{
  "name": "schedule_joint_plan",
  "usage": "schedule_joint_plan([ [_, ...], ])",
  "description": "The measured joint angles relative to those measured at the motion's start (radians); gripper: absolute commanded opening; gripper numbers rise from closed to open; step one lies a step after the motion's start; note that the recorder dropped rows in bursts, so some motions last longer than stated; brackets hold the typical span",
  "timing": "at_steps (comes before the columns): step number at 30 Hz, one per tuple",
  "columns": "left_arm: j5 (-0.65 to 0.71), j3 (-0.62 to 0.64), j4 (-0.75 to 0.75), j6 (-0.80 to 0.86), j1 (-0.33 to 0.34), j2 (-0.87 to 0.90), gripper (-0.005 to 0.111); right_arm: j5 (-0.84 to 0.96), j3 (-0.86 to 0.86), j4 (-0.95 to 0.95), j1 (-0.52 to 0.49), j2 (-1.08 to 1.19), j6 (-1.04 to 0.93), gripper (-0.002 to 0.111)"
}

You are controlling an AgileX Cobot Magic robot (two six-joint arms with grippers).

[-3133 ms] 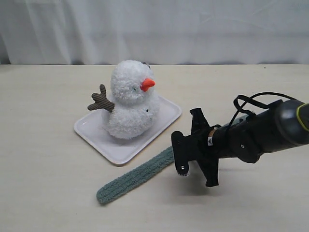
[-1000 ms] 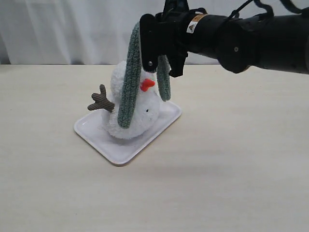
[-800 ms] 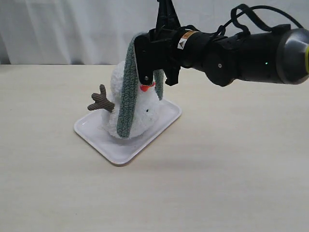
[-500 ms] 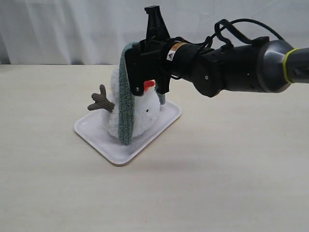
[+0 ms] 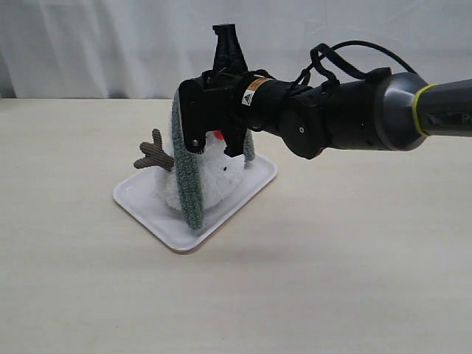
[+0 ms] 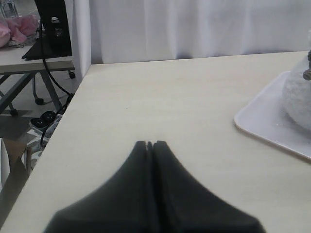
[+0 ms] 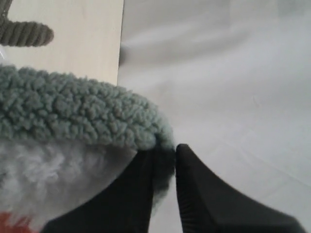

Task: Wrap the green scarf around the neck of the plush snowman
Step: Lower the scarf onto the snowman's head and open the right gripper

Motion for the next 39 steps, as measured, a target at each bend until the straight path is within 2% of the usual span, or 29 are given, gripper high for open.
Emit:
schedule_joint_plan([
  [4,0.000,0.000,0.000,0.000,0.000,0.000,0.000,-0.002,0.000,0.000,0.000,0.000,0.084,0.046],
  [7,0.000,0.000,0.000,0.000,0.000,0.000,0.000,-0.002,0.000,0.010,0.000,0.000,0.190,0.053],
  [12,0.000,0.000,0.000,0.000,0.000,0.000,0.000,0.007,0.000,0.142,0.000,0.000,0.324,0.053],
  [27,0.000,0.000,0.000,0.000,0.000,0.000,0.000,0.333,-0.114,0.515,0.000,0.000,0.350,0.053],
  [34,0.000,0.000,0.000,0.000,0.000,0.000,0.000,0.470,-0.161,0.538,-0.008,0.000,0.435,0.053],
  [39,0.000,0.000,0.000,0.000,0.000,0.000,0.000,0.548,-0.160,0.542,-0.065,0.000,0.506,0.053],
])
